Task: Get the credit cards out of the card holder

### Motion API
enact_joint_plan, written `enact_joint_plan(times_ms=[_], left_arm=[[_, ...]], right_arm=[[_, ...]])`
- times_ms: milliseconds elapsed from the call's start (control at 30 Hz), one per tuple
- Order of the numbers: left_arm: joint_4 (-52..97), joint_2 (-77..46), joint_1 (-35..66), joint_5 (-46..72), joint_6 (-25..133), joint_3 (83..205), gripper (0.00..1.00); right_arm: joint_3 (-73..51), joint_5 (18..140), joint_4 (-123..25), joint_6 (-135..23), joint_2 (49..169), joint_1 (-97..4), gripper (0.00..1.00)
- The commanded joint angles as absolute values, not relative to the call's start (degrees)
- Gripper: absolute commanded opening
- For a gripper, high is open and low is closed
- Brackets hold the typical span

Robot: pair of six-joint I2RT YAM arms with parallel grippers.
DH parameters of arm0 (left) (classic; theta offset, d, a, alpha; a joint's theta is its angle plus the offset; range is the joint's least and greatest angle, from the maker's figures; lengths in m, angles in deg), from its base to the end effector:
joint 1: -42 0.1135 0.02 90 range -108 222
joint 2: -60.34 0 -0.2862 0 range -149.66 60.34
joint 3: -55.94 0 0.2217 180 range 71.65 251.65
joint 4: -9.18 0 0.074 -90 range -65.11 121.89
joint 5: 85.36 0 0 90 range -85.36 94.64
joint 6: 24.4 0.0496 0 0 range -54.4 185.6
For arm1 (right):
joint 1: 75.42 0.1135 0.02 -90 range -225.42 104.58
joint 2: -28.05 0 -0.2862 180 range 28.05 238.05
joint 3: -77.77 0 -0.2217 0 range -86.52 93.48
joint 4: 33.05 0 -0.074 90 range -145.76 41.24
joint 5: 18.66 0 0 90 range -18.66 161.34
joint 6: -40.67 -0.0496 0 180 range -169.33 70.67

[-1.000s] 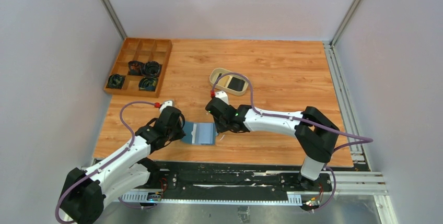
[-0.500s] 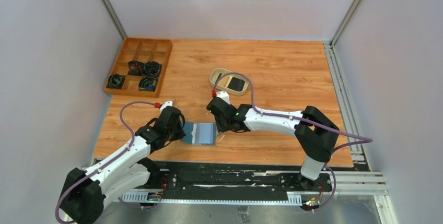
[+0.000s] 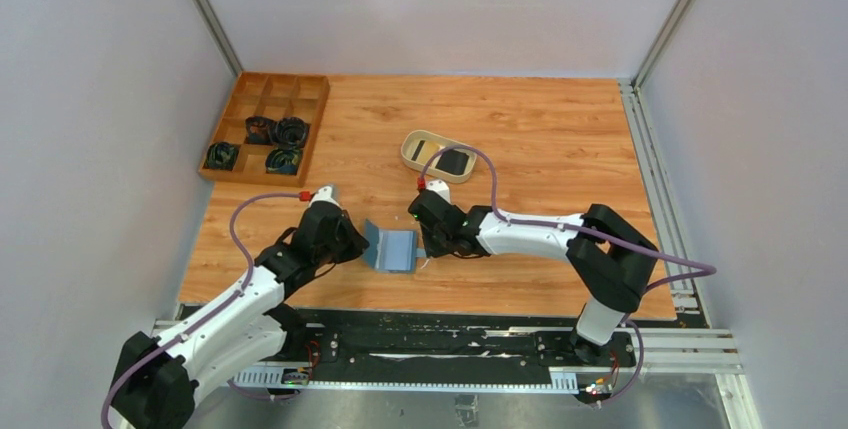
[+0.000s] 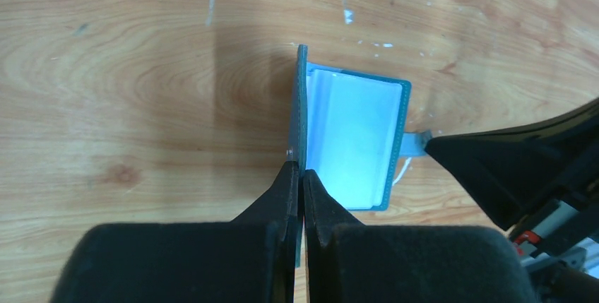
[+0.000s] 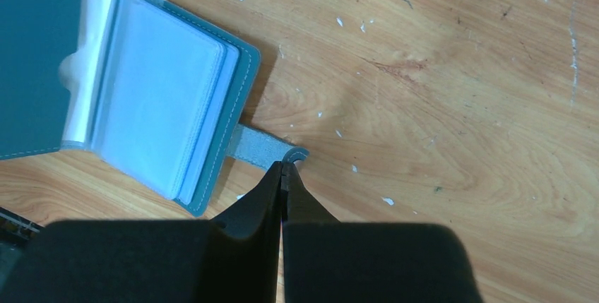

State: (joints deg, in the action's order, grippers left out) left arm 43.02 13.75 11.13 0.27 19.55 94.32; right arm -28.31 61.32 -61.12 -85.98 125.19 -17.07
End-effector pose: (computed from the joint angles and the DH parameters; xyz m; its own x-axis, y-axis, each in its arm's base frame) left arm 0.1173 -0.0657 0.2071 -0.7324 -0.3985 -0.5521 -0.0925 0.8615 -0.4992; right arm 0.1837 0.2816 0.2142 -0.7948 -0.1692 -0.5828 -0.3823 0.8854 0.2644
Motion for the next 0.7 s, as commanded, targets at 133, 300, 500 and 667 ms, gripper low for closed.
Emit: enact_joint_plan(times_ms=[133,300,500,667], left_arm=[[33.6,9.6,6.2,3.0,16.5,93.3,0.16],[29.4,6.6,4.0,3.1,14.9,93.0,0.35],[26.1,4.5,3.5,2.8,13.2,91.1,0.43],[23.2,2.4,3.5,1.8,11.0,88.3,0.46]], right_arm=[[-31.2,63.9,-56.6,-86.7,123.5,-18.1,0.00],[-31.9,64.1,-56.1,-86.9,123.4,-18.3,0.00],[-32.7,64.4,-55.6,-86.9,122.6,-18.6,0.00],[-33.0,64.4,-54.7,-86.4,121.0,-18.7,0.00]])
